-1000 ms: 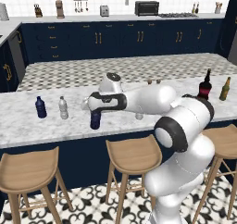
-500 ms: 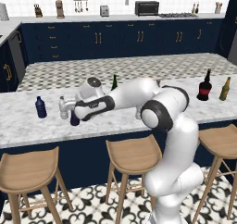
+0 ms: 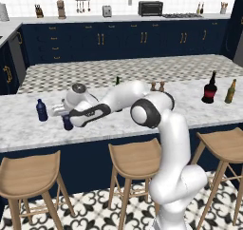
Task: Move the plastic bottles in the middle to the plastics group, and the glass bottles in the middle to the glass group.
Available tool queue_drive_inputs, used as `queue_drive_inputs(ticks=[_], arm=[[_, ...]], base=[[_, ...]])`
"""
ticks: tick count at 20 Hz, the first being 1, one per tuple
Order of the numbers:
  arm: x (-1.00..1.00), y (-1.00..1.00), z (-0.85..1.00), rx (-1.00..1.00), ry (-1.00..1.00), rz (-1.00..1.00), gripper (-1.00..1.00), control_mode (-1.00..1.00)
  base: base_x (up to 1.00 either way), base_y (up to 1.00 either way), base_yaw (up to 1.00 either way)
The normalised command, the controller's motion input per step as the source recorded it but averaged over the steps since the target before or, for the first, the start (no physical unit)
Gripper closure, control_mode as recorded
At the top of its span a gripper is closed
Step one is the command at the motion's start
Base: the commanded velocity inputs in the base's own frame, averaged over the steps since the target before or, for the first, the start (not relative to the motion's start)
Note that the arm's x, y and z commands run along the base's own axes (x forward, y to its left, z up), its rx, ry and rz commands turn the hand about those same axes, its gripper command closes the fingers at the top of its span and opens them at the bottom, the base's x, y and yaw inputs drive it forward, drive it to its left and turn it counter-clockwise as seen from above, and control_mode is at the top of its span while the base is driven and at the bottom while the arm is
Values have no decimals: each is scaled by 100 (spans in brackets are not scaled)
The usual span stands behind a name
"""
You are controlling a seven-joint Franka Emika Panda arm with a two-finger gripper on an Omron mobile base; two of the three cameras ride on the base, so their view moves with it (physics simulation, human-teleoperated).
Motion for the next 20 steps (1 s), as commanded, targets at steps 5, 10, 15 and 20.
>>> queue_drive_inputs(ticks=[5,10,15,20], arm=[[21,8,-63,-1,0,0,100,-100],[1,-28,-67,0,4,0,100,-100],[0,-45,-55,4,0,1,100,-100],[1,-16,-62,9,0,1,-100,-100]], base=[[0,0,0],[0,0,0],[0,0,0],[0,0,0]])
